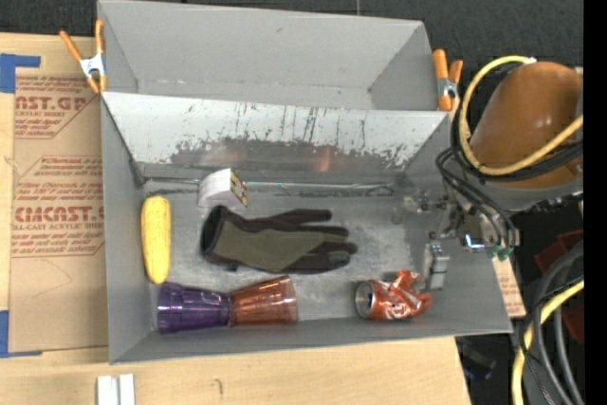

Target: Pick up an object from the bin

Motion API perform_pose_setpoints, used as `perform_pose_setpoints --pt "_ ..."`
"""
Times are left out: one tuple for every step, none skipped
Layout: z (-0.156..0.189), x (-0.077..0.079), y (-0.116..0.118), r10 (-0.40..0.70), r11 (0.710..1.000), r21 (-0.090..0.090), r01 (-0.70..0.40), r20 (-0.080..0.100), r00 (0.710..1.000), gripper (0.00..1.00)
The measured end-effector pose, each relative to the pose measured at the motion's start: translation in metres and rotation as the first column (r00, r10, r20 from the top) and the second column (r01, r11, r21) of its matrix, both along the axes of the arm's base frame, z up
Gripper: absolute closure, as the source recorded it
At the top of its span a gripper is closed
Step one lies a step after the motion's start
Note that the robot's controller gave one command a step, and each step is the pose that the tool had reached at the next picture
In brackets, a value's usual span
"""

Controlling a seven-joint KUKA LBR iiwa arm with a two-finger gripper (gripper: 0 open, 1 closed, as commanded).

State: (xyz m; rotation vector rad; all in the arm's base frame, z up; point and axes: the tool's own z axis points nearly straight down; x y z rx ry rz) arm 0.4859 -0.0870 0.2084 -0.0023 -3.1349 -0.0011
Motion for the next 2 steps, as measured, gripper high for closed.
perform_pose_setpoints --pt "0.004 0.002 0.001 0.002 1.0 -0.001 -0.002 0.008 1.0 0.0" --pt "-0.087 -0.002 -0.019 0.057 0.998 -0.002 -0.057 0.012 0.998 0.0"
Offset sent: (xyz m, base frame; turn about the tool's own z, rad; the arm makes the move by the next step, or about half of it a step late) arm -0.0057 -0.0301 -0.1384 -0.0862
